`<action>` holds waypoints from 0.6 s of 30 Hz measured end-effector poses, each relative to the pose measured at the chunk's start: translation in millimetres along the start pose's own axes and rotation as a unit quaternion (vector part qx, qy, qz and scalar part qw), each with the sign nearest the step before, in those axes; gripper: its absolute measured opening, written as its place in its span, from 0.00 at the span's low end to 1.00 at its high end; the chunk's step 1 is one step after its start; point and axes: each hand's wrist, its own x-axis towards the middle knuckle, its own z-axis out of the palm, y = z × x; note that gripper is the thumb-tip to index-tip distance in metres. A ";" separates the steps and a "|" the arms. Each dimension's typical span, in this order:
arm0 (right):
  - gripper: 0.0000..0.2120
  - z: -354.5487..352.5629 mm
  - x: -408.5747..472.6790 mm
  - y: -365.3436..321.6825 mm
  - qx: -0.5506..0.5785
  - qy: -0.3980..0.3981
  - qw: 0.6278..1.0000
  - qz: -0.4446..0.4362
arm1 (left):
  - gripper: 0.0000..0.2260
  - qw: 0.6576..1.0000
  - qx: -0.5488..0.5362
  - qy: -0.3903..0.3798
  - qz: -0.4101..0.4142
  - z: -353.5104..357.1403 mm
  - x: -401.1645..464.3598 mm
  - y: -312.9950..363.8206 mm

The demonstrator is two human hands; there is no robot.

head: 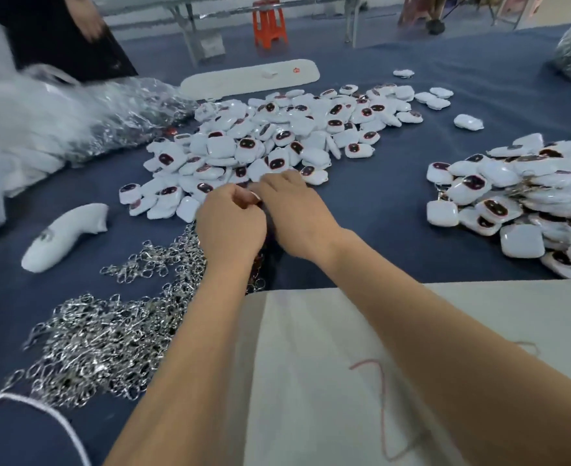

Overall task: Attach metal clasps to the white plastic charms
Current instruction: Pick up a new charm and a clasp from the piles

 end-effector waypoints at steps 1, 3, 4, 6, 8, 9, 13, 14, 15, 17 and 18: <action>0.29 3.9 7.5 -5.9 -0.006 -0.015 1.000 -0.010 | 0.10 0.998 0.061 0.017 0.024 -10.4 4.7 -9.2; 0.35 7.3 18.3 -11.7 -0.018 -0.053 0.998 -0.029 | 0.12 0.981 0.185 0.023 0.051 -25.0 14.7 -22.8; 0.36 8.5 22.0 -14.6 -0.027 -0.064 0.997 -0.035 | 0.13 0.969 0.240 0.007 0.054 -29.7 19.7 -28.0; 0.33 9.0 26.5 -19.1 -0.043 -0.057 0.997 -0.028 | 0.13 0.952 0.298 -0.036 0.056 -31.8 27.1 -33.2; 0.26 8.0 27.1 -22.5 -0.054 -0.043 0.997 -0.020 | 0.13 0.948 0.308 -0.061 0.059 -30.1 31.1 -33.7; 0.23 7.9 25.9 -23.4 -0.053 -0.044 0.997 -0.018 | 0.12 0.948 0.306 -0.069 0.059 -29.4 32.9 -33.4; 0.17 3.2 14.8 -21.9 0.034 -0.057 0.998 0.016 | 0.10 0.944 0.305 -0.114 0.047 -28.2 40.5 -28.3; 0.16 0.4 10.8 -20.5 0.057 -0.053 0.997 0.026 | 0.09 0.941 0.312 -0.124 0.045 -28.1 40.3 -25.7; 0.14 -3.1 6.1 -18.7 0.093 -0.045 0.994 0.039 | 0.06 0.938 0.318 -0.129 0.046 -28.2 38.7 -22.7; 0.05 -11.4 -4.2 -11.3 0.208 -0.021 0.974 0.089 | 0.07 0.937 0.321 -0.124 0.057 -27.5 33.6 -16.4; 0.02 -14.5 -10.0 -5.5 0.259 -0.003 0.959 0.118 | 0.08 0.942 0.309 -0.109 0.070 -26.8 30.6 -13.0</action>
